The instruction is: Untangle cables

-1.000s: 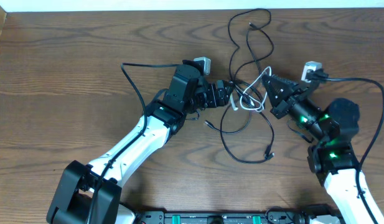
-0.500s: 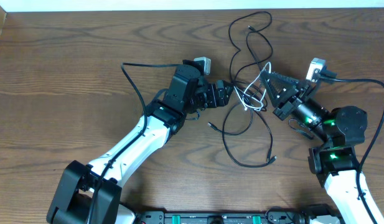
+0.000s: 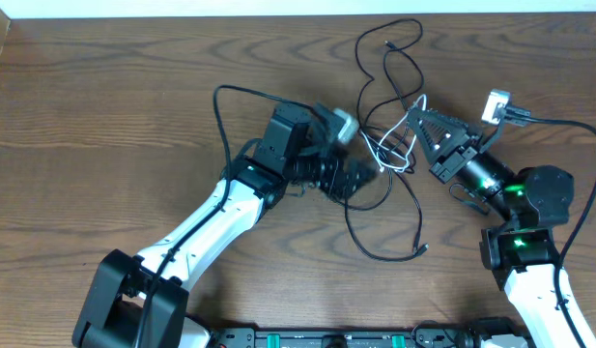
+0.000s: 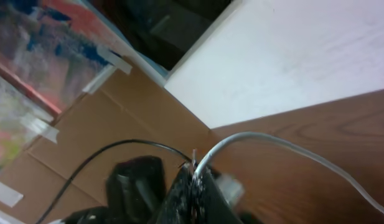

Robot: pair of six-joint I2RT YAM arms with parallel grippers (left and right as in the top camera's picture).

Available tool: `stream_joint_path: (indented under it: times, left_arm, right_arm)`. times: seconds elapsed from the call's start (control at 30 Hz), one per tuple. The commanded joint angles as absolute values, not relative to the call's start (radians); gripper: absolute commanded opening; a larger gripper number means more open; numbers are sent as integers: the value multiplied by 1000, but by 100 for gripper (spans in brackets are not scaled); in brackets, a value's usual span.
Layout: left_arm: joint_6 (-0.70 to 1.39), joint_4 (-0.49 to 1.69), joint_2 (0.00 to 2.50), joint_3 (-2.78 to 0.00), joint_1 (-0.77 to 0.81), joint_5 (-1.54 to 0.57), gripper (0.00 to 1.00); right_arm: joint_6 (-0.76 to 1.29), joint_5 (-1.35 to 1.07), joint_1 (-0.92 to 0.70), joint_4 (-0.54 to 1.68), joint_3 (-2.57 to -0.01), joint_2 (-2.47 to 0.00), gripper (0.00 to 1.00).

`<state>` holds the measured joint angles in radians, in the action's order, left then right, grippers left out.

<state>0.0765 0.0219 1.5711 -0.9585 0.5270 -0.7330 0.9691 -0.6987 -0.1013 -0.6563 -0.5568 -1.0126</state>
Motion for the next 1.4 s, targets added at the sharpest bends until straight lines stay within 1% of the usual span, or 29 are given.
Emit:
stream_joint_path:
  times: [0.0, 0.1, 0.13, 0.23, 0.33, 0.43, 0.63, 0.8, 0.97, 1.07, 1.17, 1.23, 1.3, 1.37]
  left_arm:
    - [-228, 110, 1558, -965, 525, -881, 84]
    - [-221, 149, 1556, -965, 525, -789, 85]
    - [-179, 153, 1556, -965, 525, -709, 85]
    - [-87, 148, 1556, -965, 525, -576, 84]
    - [-27, 132, 1556, -965, 525, -485, 84]
    - [-20, 97, 1556, -965, 525, -424, 84]
    - [3, 92, 1556, -965, 531, -429, 84]
    - [-13, 94, 1554, -966, 583, -430, 84]
    - [-249, 181, 1538, -968, 643, -532, 84]
    - [-262, 190, 1534, -968, 653, -532, 84]
    - [-258, 145, 1534, -968, 653, -519, 84]
    - [-208, 117, 1534, -968, 653, -436, 84]
    - [-132, 90, 1534, -968, 653, -301, 84]
    - [-109, 64, 1535, -968, 653, -171, 84]
  right_arm:
    - [1055, -707, -97, -712, -576, -1007, 1]
    - [1107, -735, -110, -751, -576, -1007, 1]
    - [1130, -737, -124, -762, -576, -1007, 1]
    - [1155, -740, -152, -781, -576, -1007, 1]
    - [1177, -754, -170, -822, -576, -1007, 1]
    - [1224, -758, -198, -903, -576, -1007, 1]
    - [1235, -741, -212, -932, -576, -1007, 1]
    - [1250, -706, -212, -945, -576, -1007, 1]
    - [1251, -644, -212, -950, -576, -1007, 1]
    - [1253, -641, -212, -950, -576, -1007, 1]
    - [1268, -642, -237, -951, -576, -1007, 1]
    - [1272, -642, -264, -951, -576, -1007, 1]
    - [1299, -642, -290, -970, -576, -1007, 1]
    - [1313, -643, -302, -1037, -576, -1007, 1]
